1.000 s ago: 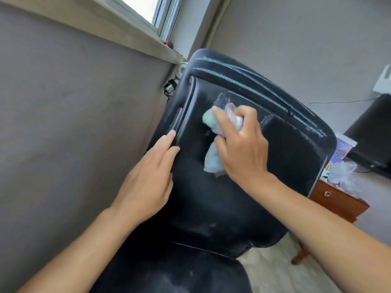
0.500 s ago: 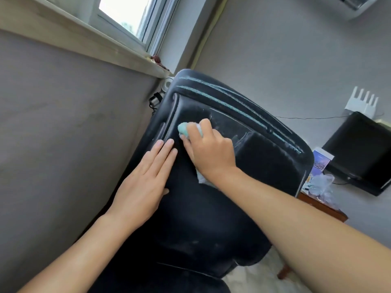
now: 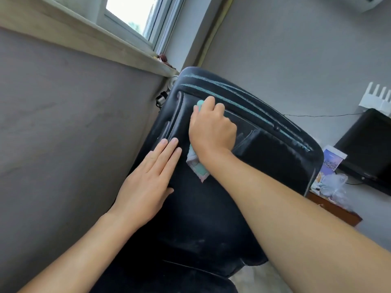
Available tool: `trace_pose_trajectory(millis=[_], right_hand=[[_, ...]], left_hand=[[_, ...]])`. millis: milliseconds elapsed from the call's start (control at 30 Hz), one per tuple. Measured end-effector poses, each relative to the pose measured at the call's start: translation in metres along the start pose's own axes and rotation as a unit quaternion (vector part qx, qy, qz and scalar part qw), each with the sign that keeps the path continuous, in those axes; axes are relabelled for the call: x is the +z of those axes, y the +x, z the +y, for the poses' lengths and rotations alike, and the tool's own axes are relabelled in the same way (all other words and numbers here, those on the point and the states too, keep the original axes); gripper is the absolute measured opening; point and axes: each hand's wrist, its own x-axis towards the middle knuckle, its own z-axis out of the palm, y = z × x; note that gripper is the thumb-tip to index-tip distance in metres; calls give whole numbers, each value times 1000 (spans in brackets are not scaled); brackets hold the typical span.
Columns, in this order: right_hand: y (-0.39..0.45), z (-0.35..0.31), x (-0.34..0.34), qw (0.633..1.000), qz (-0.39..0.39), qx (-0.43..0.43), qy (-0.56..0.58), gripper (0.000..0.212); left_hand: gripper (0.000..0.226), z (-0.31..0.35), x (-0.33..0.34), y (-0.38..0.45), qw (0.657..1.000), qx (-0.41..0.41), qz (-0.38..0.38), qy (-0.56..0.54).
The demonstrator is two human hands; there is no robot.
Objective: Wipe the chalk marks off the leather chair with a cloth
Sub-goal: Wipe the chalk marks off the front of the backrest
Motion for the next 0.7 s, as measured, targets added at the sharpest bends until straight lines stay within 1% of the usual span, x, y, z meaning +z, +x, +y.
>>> trace_pose_trajectory(millis=[67, 133, 200, 233, 267, 333, 400, 433, 500, 567, 633, 700], right_hand=[[-10, -8, -1, 1000, 10, 18, 18, 30], [-18, -4, 2, 999, 14, 13, 28, 30], [-25, 7, 4, 999, 15, -4, 47, 31], [-30, 13, 4, 998, 18, -11, 58, 32], [-35, 18, 5, 997, 14, -18, 73, 32], [-45, 28, 8, 995, 0, -26, 93, 33], [-54, 42, 9, 995, -6, -30, 96, 36], [-56, 51, 8, 995, -12, -32, 89, 37], [-62, 74, 6, 995, -56, -19, 76, 37], [-65, 103, 9, 991, -106, 39, 69, 38], [-70, 138, 13, 981, -120, 132, 81, 36], [-72, 156, 15, 958, -121, 232, 116, 35]], left_hand=[[98, 3, -8, -3, 1000, 1, -1, 14], [80, 2, -22, 2, 999, 13, 3, 41], [62, -1, -39, 20, 997, 25, 29, 60], [56, -1, -47, 34, 997, 23, 44, 65], [55, 0, -55, 50, 995, 21, 54, 78], [66, 1, -67, 85, 991, 38, 50, 115], [76, 7, -73, 117, 988, 64, -2, 144], [77, 11, -73, 130, 985, 71, -31, 152], [76, 16, -70, 146, 981, 73, -75, 163], [87, 17, -66, 149, 977, 72, -99, 173], [94, 19, -66, 148, 977, 76, -99, 173], [105, 19, -70, 147, 976, 79, -107, 171]])
